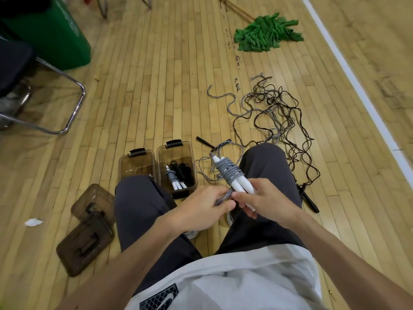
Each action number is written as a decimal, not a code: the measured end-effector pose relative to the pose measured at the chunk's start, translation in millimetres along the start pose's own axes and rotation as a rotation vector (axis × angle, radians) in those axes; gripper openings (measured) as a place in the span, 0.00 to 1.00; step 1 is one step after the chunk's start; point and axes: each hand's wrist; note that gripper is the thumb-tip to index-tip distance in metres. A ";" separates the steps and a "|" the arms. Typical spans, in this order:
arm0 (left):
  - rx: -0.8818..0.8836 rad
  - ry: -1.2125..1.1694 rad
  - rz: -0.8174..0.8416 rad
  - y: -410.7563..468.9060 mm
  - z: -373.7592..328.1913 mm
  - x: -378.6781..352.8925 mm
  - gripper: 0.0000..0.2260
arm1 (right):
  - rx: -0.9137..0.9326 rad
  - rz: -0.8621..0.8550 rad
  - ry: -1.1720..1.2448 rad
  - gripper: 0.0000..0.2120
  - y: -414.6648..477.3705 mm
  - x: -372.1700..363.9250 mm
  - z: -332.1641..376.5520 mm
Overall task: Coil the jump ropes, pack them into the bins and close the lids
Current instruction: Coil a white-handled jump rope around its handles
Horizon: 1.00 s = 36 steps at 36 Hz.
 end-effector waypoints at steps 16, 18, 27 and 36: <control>0.062 0.783 -0.021 -3.2 -21.9 17.1 0.11 | -0.115 0.013 -0.101 0.09 2.9 -6.5 -3.2; 0.028 0.824 0.003 -3.0 -25.0 24.7 0.13 | -0.138 0.042 -0.115 0.08 1.9 -6.9 0.4; -0.116 0.819 0.085 7.3 -34.4 40.8 0.08 | -0.237 0.301 -0.269 0.10 -9.1 -5.5 15.1; -0.216 0.681 0.176 17.7 -36.9 40.4 0.17 | -0.207 0.556 -0.369 0.12 -23.6 -13.4 19.6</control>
Point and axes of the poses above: each hand's wrist, its own y-axis towards the middle knuckle, its own x-axis out of the back of the hand, z = x × y, and after that the axes turned 6 degrees about z, right-handed
